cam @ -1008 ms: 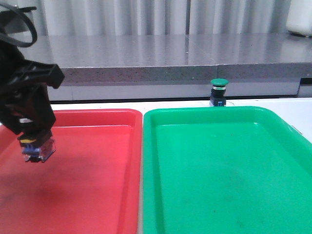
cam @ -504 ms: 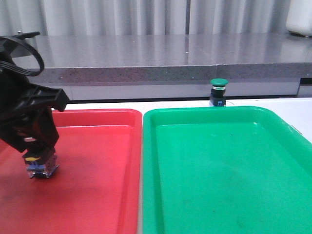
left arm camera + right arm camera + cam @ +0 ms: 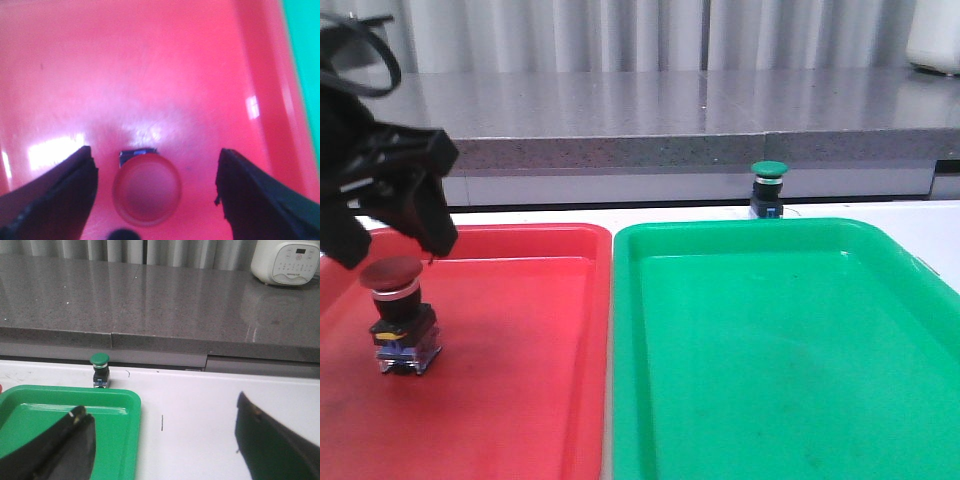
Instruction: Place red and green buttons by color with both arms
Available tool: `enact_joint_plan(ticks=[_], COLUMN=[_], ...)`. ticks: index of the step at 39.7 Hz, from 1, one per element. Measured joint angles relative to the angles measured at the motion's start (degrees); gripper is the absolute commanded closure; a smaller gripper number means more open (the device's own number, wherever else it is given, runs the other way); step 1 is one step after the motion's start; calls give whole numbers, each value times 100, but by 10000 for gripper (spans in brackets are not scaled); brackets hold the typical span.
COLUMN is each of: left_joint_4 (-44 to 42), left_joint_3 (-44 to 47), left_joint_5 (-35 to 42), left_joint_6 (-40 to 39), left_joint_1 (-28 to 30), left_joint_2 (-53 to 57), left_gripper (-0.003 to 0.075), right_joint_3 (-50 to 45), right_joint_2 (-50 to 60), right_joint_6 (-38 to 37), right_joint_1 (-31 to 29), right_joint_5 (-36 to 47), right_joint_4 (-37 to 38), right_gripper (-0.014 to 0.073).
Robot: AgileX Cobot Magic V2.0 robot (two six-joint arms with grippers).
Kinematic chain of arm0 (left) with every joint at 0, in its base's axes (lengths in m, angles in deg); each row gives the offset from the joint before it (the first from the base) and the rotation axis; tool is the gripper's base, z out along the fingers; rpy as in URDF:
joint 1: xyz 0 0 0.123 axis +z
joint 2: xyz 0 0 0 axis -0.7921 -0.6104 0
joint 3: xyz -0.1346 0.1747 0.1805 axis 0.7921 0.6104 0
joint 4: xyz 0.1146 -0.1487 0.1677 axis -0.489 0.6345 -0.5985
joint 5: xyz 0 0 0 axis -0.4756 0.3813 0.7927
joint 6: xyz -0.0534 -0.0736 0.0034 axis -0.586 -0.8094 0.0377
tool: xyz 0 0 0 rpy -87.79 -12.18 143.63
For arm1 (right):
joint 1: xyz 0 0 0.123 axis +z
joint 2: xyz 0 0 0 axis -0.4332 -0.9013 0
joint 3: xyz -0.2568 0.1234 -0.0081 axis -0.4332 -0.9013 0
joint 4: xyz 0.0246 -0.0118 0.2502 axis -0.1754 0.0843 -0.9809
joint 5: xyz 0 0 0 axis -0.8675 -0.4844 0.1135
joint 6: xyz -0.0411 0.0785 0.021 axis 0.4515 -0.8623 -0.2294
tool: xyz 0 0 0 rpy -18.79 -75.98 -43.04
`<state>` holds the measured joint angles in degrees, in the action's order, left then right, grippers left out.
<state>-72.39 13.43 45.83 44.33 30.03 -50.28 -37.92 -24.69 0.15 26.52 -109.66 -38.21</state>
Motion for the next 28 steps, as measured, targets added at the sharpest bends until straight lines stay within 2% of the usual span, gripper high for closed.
enact_joint_plan(ticks=[5, 9, 15, 23, 28], left_joint_4=[-243, -450, -677, -782, -816], left_joint_3=[-12, -12, 104, 506, 996], left_joint_5=[-198, -301, -311, -359, -276], left_joint_6=[24, 35, 35, 35, 35], left_joint_1=[0, 0, 119, 1132, 1598], left_joint_2=[558, 919, 1591, 2635, 3706], left_gripper=[584, 728, 740, 740, 740], right_joint_3=[0, 0, 0, 0, 0], right_joint_2=[0, 0, 0, 0, 0], right_joint_6=[0, 0, 0, 0, 0], right_joint_1=[0, 0, 0, 0, 0], right_joint_5=[0, 0, 0, 0, 0], right_joint_4=[0, 0, 0, 0, 0], right_gripper=[4, 4, 4, 4, 4])
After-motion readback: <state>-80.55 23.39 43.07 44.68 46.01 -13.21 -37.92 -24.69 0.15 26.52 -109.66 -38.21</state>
